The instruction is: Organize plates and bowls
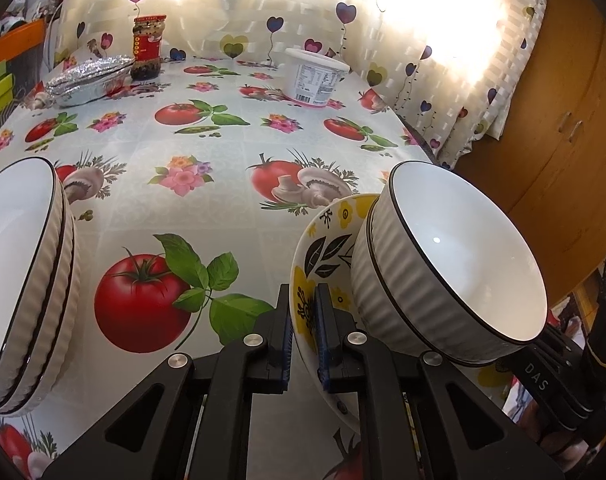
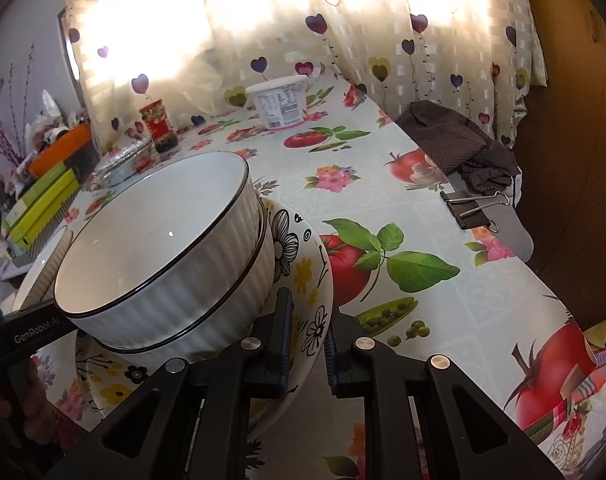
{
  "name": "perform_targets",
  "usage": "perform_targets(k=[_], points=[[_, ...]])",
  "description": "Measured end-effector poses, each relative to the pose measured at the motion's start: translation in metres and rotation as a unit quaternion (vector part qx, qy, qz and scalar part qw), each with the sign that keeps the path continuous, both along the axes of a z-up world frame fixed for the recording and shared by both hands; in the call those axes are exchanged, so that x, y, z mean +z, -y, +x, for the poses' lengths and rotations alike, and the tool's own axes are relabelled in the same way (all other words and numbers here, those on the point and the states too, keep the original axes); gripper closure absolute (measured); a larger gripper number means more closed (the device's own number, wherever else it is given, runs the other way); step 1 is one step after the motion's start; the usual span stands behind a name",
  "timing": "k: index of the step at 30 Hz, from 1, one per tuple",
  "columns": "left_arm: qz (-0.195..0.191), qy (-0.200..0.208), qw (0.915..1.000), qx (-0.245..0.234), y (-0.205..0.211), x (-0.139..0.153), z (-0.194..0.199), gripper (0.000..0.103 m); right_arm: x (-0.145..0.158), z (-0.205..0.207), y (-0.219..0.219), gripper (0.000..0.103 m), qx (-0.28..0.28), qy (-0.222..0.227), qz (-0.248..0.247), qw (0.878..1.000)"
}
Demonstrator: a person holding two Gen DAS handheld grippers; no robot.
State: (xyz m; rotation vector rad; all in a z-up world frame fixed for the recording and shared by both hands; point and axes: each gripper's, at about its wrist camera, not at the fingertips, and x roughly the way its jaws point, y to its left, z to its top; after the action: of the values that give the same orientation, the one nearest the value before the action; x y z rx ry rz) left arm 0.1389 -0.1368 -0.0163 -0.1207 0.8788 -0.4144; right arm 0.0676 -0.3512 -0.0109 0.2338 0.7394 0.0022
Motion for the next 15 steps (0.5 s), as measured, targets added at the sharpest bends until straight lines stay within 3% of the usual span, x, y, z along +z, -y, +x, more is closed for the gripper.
perform_targets(k=[15], points=[[0.01,0.01,0.9999,0.003,0.0015,0.0037,-0.0021,0.092,0.0031,-0.0005,0.0011,0.089,0.0,0.005,0.003,1.0]])
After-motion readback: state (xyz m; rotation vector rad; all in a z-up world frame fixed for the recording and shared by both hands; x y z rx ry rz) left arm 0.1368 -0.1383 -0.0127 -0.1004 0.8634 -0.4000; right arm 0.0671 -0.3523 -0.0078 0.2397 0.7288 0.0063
